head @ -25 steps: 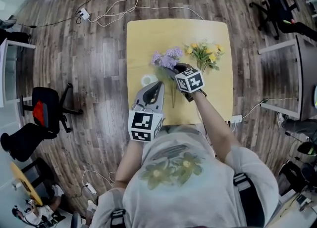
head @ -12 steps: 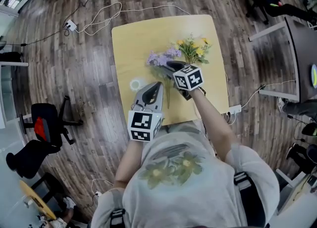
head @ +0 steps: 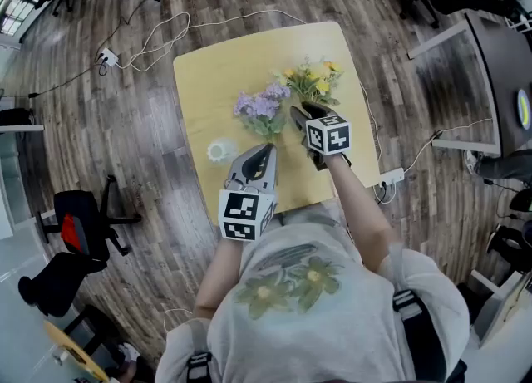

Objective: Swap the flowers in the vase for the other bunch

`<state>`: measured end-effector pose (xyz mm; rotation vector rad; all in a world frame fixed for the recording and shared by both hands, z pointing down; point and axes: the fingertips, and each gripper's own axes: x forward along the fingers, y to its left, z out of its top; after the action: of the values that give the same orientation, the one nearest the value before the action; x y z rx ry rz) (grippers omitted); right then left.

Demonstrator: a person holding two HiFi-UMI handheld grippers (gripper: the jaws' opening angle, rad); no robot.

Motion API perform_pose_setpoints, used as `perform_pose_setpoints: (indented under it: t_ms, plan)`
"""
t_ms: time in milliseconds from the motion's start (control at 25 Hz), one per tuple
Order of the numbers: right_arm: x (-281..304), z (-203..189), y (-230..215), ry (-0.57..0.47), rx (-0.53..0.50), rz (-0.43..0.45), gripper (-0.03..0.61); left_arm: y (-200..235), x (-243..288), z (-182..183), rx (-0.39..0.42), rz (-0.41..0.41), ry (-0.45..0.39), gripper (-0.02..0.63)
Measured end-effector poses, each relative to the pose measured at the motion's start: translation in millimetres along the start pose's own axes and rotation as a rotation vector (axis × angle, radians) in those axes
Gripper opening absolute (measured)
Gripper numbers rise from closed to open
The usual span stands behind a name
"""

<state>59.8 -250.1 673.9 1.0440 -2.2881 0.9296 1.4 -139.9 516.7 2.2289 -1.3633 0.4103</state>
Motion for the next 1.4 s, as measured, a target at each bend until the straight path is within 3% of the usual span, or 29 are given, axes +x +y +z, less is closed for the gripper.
perform_pose_setpoints:
  t_ms: [240,400,560,720,1120,1280,1400]
  plan:
    - [-19.1,13.0,-54.4,-0.058,0.073,-0.145,0.137,-9.3,10.1,-2.9,0.003,-0.01,0.018,0.015]
    - [-22.8,12.4,-84.1,-0.046,0.13,-0.246,0.176,-12.8,13.7,-1.3,0.004,-0.005,0.023,0.015]
    - [-15.7,11.9,-101.1,-0.028,0.167,-0.296,0.224,-15.7,16.4,-2.5,0.003,0.005,0.029,0.015]
    - [-3.1,9.3,-113.0,-0.001,0.198,-0.343,0.232,-16.4,16.2,-6.2,0.0,0.024,0.045,0.015]
    - [37.0,-8.8,-128.4,0.119,0.159,-0.407,0.232,-12.0,11.8,-16.8,-0.018,0.062,0.061,0.015]
    - [45.0,-13.2,-126.0,0.121,0.17,-0.376,0.23,-2.7,5.9,-20.4,-0.029,0.078,0.06,0.015]
    - [49.1,-12.9,-118.7,0.142,0.18,-0.328,0.183,4.9,1.6,-21.2,-0.034,0.088,0.057,0.015]
